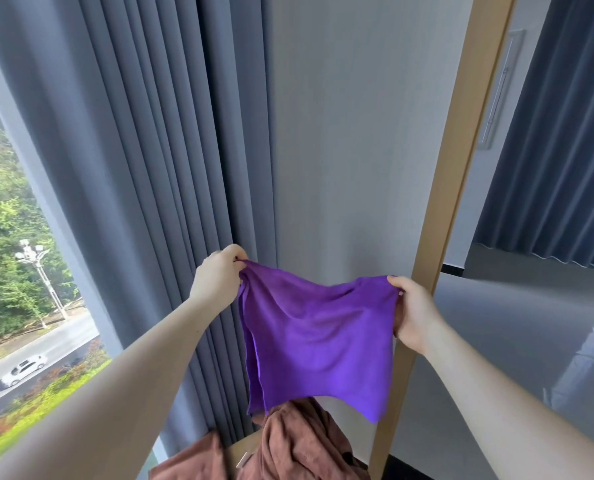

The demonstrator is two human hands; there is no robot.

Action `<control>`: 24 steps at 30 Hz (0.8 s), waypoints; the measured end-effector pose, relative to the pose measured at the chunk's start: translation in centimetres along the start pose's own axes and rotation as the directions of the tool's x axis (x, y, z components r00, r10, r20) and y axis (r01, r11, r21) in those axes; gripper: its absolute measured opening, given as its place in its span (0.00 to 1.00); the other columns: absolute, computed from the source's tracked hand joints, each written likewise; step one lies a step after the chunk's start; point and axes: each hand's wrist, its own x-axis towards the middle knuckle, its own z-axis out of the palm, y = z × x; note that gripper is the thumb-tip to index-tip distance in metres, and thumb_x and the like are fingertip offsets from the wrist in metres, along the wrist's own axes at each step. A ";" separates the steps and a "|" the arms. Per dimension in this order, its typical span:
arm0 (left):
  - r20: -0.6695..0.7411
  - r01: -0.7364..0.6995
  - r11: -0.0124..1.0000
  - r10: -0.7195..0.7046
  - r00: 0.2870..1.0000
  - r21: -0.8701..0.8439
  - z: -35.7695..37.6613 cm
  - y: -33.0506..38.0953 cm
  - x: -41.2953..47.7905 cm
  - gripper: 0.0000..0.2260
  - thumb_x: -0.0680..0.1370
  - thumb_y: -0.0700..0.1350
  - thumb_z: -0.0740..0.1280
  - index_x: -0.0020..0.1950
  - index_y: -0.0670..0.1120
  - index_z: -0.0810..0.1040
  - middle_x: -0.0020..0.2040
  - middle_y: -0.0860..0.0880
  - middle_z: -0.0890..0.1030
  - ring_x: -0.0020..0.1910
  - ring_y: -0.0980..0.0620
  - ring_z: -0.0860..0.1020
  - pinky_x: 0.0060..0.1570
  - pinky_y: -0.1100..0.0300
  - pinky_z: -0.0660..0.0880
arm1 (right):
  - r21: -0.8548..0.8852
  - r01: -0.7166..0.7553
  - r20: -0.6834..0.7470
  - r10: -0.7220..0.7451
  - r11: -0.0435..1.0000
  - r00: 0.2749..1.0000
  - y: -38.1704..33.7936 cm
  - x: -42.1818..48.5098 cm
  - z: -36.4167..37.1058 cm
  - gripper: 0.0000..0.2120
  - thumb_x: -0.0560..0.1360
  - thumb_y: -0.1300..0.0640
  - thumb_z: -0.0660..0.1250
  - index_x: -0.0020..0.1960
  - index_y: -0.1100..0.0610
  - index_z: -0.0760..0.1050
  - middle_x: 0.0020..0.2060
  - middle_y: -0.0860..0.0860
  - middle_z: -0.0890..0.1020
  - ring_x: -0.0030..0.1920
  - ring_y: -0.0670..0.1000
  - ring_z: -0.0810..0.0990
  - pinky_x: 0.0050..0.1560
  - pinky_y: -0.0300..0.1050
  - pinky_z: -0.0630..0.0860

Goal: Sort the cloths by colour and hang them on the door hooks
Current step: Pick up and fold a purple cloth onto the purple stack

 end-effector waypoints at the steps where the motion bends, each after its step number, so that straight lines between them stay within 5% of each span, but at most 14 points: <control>1: 0.012 0.066 0.991 -0.065 0.998 -0.112 0.1 -0.3 0.0 0.08 0.83 0.41 0.61 0.49 0.52 0.77 0.48 0.46 0.81 0.44 0.43 0.83 0.51 0.43 0.82 | 0.005 0.007 0.009 -0.007 1.000 1.000 -0.6 -0.3 0.2 0.06 0.79 0.54 0.64 0.48 0.56 0.77 0.40 0.54 0.80 0.39 0.53 0.79 0.41 0.45 0.73; 7: 0.150 0.338 0.778 -0.307 0.940 -0.530 0.5 -0.6 -0.5 0.06 0.85 0.37 0.57 0.57 0.45 0.72 0.49 0.42 0.80 0.42 0.40 0.85 0.41 0.49 0.83 | 0.020 0.106 0.084 -0.107 0.994 0.991 -3.8 -1.7 1.8 0.11 0.78 0.55 0.63 0.51 0.60 0.81 0.42 0.55 0.81 0.41 0.54 0.80 0.46 0.46 0.75; 11: 0.047 0.235 0.862 -0.240 0.970 -0.449 1.6 -1.3 -0.6 0.05 0.83 0.38 0.61 0.55 0.44 0.75 0.51 0.43 0.82 0.48 0.43 0.83 0.48 0.51 0.79 | 0.099 0.127 0.169 -0.142 0.987 0.975 -5.6 -2.9 3.3 0.12 0.78 0.57 0.60 0.52 0.60 0.80 0.39 0.53 0.83 0.36 0.51 0.81 0.39 0.42 0.76; 14: -0.018 0.172 0.903 -0.194 0.981 -0.394 1.7 -1.1 -1.0 0.11 0.78 0.34 0.63 0.56 0.45 0.79 0.50 0.50 0.82 0.45 0.54 0.79 0.41 0.67 0.72 | 0.144 0.136 0.182 -0.161 0.980 0.970 -6.8 -3.4 4.0 0.08 0.77 0.59 0.61 0.49 0.59 0.78 0.40 0.53 0.83 0.40 0.52 0.81 0.47 0.45 0.75; 18: -0.027 0.143 0.892 -0.171 0.985 -0.428 2.3 -1.2 -1.5 0.16 0.77 0.30 0.62 0.54 0.47 0.82 0.45 0.52 0.83 0.43 0.55 0.79 0.40 0.64 0.73 | 0.208 0.142 0.215 -0.187 0.968 0.959 -8.2 -3.8 4.5 0.07 0.77 0.59 0.61 0.43 0.56 0.76 0.39 0.52 0.80 0.41 0.51 0.79 0.53 0.47 0.73; 21: -0.006 0.192 0.778 -0.244 0.970 -0.599 3.0 -1.7 -1.4 0.10 0.78 0.33 0.67 0.53 0.43 0.85 0.43 0.50 0.85 0.42 0.51 0.80 0.45 0.62 0.76 | 0.253 0.130 0.261 -0.197 0.959 0.945 -8.7 -4.2 4.7 0.10 0.79 0.59 0.61 0.38 0.55 0.73 0.36 0.51 0.77 0.40 0.50 0.78 0.55 0.48 0.72; 24: 0.092 0.288 0.553 -0.354 0.931 -0.782 3.5 -1.1 -1.7 0.07 0.82 0.37 0.66 0.50 0.45 0.83 0.43 0.46 0.82 0.42 0.50 0.79 0.47 0.58 0.82 | 0.249 0.146 0.268 -0.213 0.958 0.940 -9.0 -4.6 4.9 0.12 0.80 0.58 0.61 0.37 0.54 0.71 0.34 0.50 0.76 0.38 0.49 0.77 0.53 0.48 0.73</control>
